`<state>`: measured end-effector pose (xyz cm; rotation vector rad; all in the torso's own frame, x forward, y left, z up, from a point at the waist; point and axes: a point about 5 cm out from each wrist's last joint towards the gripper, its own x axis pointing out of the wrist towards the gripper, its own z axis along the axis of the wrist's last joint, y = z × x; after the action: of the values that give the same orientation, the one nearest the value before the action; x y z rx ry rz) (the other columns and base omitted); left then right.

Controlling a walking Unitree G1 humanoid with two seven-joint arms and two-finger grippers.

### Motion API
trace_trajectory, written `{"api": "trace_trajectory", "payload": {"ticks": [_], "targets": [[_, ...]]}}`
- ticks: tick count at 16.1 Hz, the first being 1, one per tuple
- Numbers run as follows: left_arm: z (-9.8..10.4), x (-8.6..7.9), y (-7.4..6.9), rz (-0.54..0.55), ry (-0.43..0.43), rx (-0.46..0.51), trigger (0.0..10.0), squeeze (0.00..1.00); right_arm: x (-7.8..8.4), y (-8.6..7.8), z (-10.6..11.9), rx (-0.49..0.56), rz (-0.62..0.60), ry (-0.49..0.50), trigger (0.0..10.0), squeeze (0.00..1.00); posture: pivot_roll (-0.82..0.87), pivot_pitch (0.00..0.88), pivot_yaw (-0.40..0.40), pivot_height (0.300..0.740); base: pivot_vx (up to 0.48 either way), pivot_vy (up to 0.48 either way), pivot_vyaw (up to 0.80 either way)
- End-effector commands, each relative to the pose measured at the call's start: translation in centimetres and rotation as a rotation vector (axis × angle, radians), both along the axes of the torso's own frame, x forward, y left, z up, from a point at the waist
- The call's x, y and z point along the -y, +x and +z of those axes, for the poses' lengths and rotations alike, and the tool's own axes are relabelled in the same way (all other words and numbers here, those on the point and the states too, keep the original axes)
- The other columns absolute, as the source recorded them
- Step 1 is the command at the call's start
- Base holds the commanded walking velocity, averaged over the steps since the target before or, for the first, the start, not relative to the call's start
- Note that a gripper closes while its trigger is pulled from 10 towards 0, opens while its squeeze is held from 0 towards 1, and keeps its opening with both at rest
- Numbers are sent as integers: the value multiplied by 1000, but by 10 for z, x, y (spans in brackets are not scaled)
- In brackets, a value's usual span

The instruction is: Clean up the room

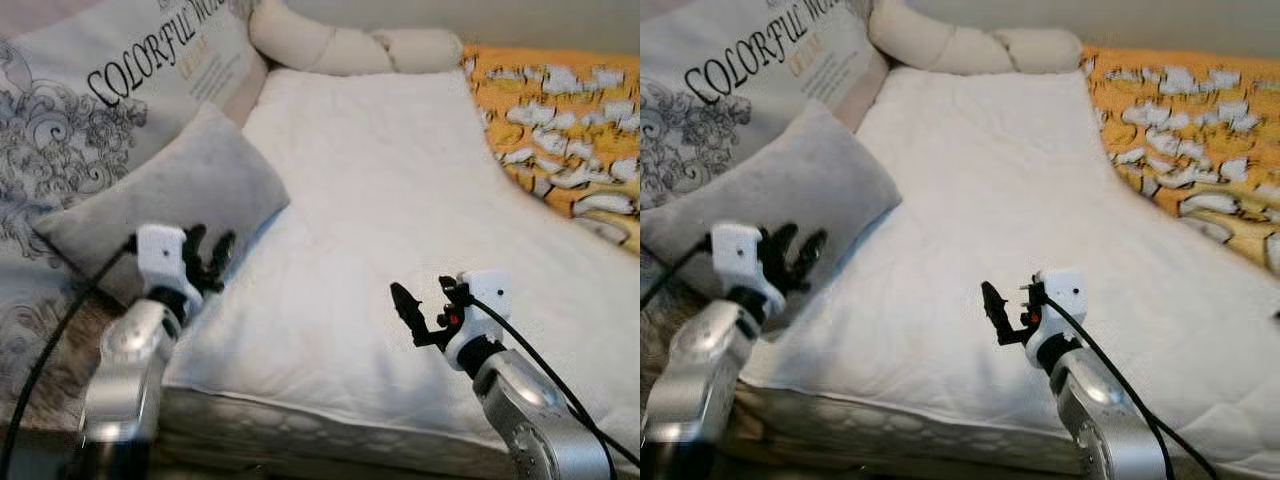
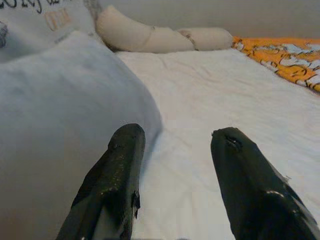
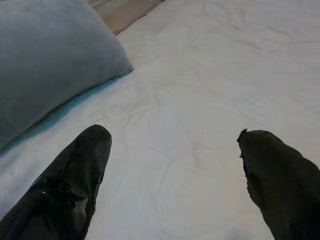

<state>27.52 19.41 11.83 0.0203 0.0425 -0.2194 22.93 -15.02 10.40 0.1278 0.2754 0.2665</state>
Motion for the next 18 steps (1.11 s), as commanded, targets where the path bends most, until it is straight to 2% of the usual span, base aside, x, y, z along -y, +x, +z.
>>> {"api": "trace_trajectory", "payload": {"ticks": [1,3,6,11,18], "targets": [[2,11,-6,-5,9,-17,10000,0,6,-1,0,-4,-34,-7,10000,0,12,0,25,740,0,-480,0],[1,22,-11,-22,35,-29,10000,0,4,4,-2,-5,-27,-13,10000,0,19,0,20,740,0,-480,0],[1,29,-12,-7,49,-50,10000,0,6,8,-2,1,-52,-4,10000,0,17,0,21,740,0,-480,0],[4,35,-9,-22,92,-53,10000,0,13,7,-9,-23,-87,-21,10000,0,3,0,35,740,0,-480,0],[9,39,-3,-34,103,-47,10000,0,15,11,-9,-20,-112,-32,10000,0,2,0,44,740,0,-480,0]]}}
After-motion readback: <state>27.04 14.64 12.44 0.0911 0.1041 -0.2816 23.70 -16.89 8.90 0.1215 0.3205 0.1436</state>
